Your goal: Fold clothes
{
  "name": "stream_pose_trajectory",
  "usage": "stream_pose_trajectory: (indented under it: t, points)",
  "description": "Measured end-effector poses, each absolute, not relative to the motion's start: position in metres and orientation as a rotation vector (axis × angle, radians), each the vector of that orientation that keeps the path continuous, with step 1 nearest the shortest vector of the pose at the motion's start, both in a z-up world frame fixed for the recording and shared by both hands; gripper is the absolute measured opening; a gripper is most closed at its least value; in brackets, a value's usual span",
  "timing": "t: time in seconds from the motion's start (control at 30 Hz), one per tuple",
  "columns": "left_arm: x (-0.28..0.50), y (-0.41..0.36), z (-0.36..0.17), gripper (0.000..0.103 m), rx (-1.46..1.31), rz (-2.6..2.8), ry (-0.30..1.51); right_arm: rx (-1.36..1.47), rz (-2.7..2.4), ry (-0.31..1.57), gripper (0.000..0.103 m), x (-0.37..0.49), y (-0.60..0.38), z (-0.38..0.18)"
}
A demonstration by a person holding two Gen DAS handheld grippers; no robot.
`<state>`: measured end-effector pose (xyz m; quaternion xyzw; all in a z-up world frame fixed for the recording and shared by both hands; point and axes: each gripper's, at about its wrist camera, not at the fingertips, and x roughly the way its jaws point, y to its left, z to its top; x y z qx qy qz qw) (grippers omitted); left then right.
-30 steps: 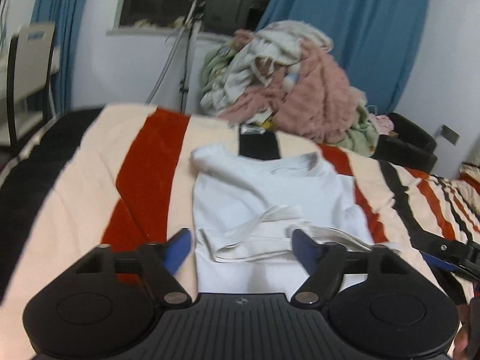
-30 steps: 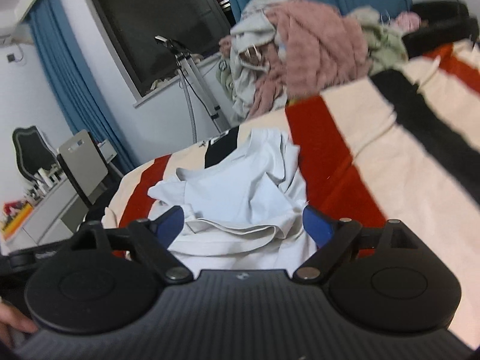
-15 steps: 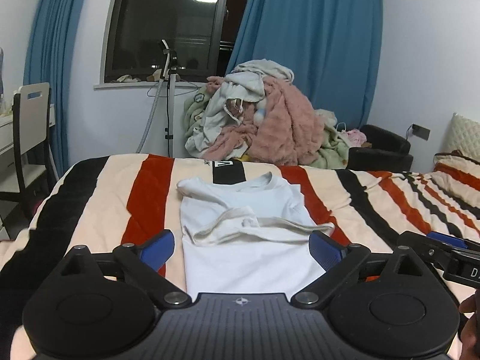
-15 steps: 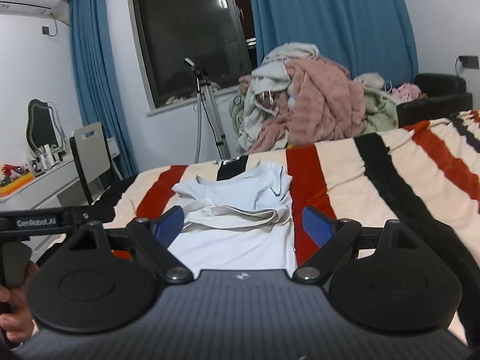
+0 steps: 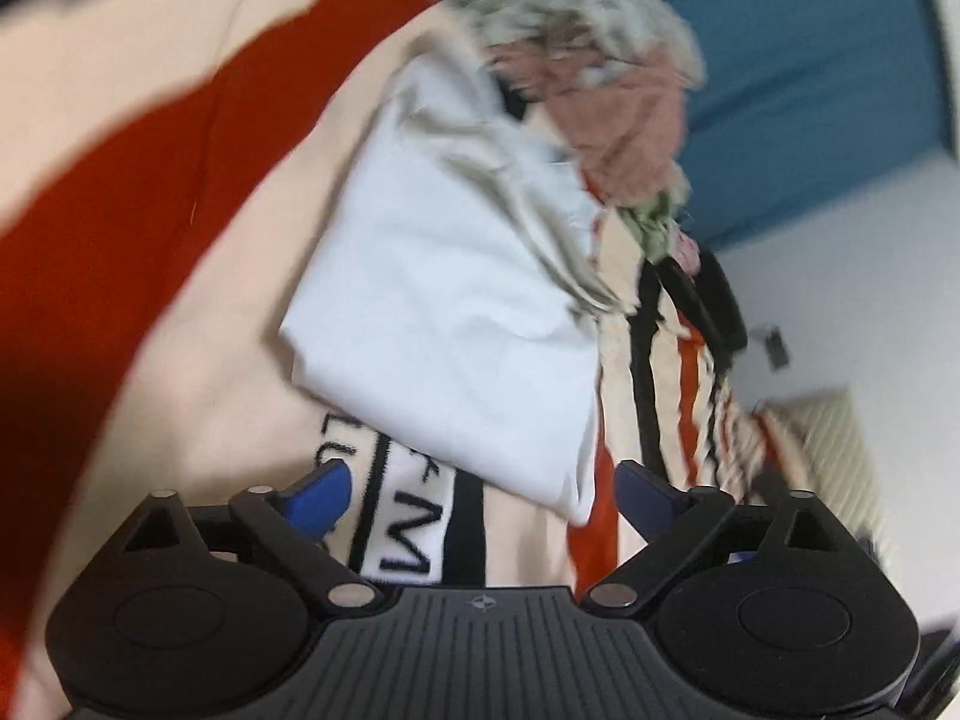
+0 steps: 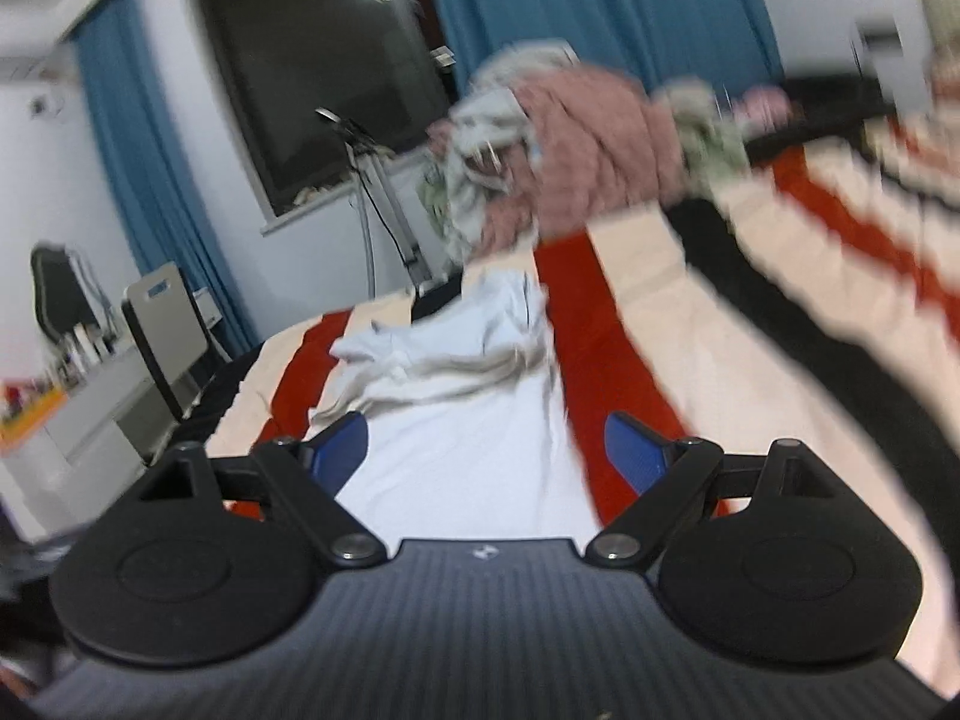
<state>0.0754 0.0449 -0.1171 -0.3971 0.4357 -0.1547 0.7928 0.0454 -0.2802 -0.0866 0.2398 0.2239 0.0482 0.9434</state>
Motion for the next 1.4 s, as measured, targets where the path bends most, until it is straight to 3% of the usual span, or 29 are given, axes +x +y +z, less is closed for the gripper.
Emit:
stream_pose_trajectory:
  t: [0.17,0.27,0.3,0.33,0.43,0.57,0.63,0.83,1.03,1.23,1.4]
  points:
    - [0.092,0.050,-0.147,0.081,-0.982,-0.267,0.940,0.935,0.210,0.637,0.089,0.068,-0.303,-0.136]
    - [0.095,0.058,-0.154,0.054,-1.021,-0.198,0.902,1.010,0.185,0.665,0.089,0.080,-0.305,-0.156]
    - [0.096,0.061,-0.157,0.031,-1.032,-0.171,0.890,1.034,0.176,0.675,0.088,0.084,-0.305,-0.163]
    - [0.097,0.064,-0.159,0.016,-1.041,-0.152,0.879,1.059,0.168,0.684,0.086,0.088,-0.306,-0.169]
    - [0.098,0.071,-0.160,0.007,-1.049,-0.156,0.858,1.133,0.142,0.711,0.066,0.099,-0.307,-0.189]
    - [0.092,0.075,-0.147,0.005,-1.035,-0.190,0.782,1.211,0.108,0.739,0.020,0.112,-0.308,-0.213]
    - [0.086,0.075,-0.135,0.004,-0.987,-0.195,0.737,1.163,0.127,0.697,0.014,0.101,-0.305,-0.200]
    - [0.038,0.078,-0.080,0.003,-0.913,-0.237,0.583,1.021,0.213,0.543,0.009,0.057,-0.296,-0.152]
    - [-0.059,0.084,-0.044,0.003,-0.972,-0.284,0.456,0.904,0.263,0.442,0.009,-0.019,-0.287,-0.118]
    - [-0.156,0.086,-0.035,0.003,-0.970,-0.234,0.418,0.798,0.282,0.387,0.009,-0.114,-0.277,-0.095]
    - [-0.162,0.078,-0.021,0.003,-0.926,-0.203,0.415,0.760,0.247,0.399,0.009,-0.128,-0.276,-0.085]
